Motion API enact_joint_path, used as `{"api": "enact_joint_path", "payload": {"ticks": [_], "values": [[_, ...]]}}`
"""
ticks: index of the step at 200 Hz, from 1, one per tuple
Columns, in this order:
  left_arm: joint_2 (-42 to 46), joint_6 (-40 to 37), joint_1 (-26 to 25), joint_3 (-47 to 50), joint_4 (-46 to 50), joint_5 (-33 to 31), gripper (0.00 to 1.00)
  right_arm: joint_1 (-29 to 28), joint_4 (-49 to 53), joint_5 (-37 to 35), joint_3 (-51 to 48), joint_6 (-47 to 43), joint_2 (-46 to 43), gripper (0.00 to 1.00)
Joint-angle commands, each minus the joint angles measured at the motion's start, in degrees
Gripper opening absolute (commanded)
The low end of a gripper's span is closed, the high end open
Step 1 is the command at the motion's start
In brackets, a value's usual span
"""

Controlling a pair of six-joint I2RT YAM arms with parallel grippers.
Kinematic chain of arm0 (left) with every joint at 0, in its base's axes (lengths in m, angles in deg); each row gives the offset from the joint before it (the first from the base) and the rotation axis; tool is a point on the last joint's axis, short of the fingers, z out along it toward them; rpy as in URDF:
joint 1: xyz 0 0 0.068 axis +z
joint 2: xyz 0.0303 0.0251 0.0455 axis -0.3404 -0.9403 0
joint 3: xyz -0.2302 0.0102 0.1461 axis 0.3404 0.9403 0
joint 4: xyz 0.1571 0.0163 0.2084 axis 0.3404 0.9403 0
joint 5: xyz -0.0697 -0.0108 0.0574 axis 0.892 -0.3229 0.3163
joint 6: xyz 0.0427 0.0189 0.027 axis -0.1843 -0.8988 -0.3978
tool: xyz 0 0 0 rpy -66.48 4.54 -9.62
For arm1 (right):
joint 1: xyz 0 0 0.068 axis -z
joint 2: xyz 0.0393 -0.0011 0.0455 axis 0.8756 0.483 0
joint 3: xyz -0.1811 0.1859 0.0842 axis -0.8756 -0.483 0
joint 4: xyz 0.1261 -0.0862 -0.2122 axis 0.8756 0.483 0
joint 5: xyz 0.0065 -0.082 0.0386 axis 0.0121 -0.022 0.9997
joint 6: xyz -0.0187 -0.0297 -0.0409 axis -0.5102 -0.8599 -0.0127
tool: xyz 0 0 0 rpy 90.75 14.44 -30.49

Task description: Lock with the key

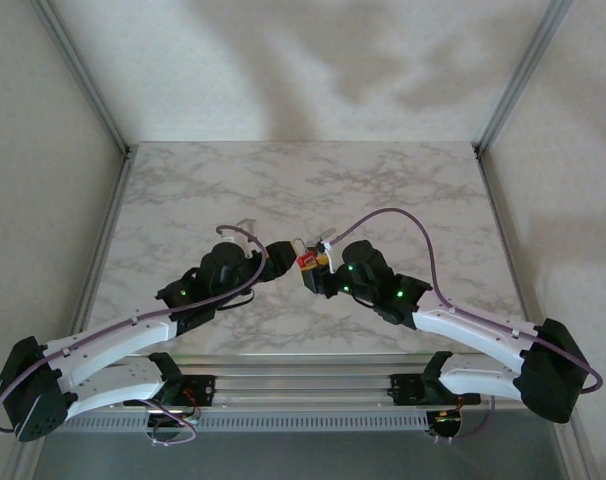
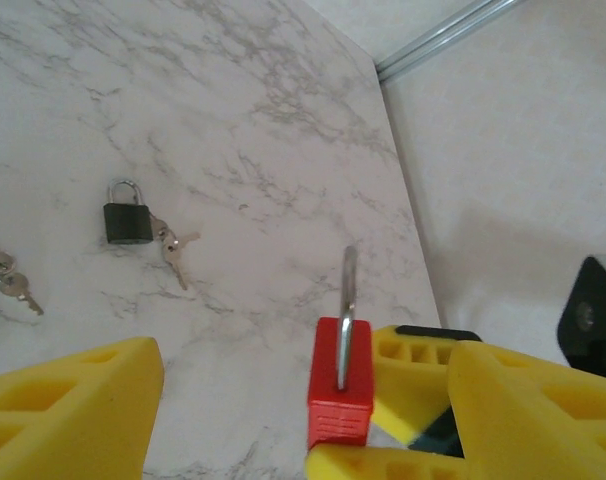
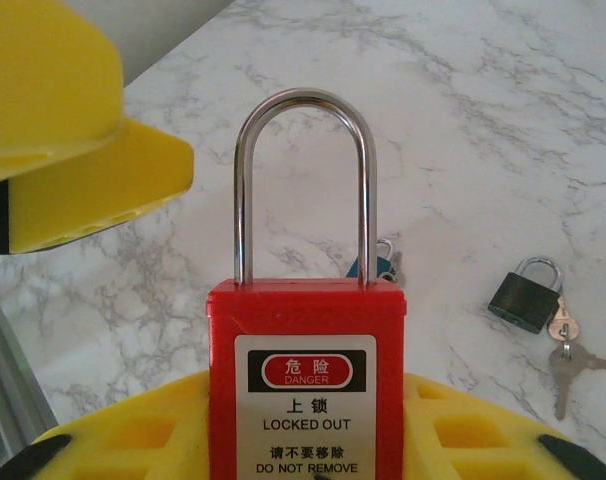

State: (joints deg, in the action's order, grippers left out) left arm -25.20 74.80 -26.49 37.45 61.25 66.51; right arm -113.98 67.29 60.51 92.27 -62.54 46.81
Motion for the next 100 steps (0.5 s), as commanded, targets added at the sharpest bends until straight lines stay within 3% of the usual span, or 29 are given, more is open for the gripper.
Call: {"api": "enact_joint_path", "payload": {"ticks": [1, 100], "values": [[-1.41, -0.2, 0.34, -2.07, 0.86, 3.27, 0.74, -0.02, -0.81, 1.59, -0.14, -1.52, 0.48, 0.0], [-6.91, -0.21, 0.18, -2.23, -0.77, 7.48, 0.69, 0.04, -1.74, 2.45, -0.48, -1.43, 1.15, 0.0]]}}
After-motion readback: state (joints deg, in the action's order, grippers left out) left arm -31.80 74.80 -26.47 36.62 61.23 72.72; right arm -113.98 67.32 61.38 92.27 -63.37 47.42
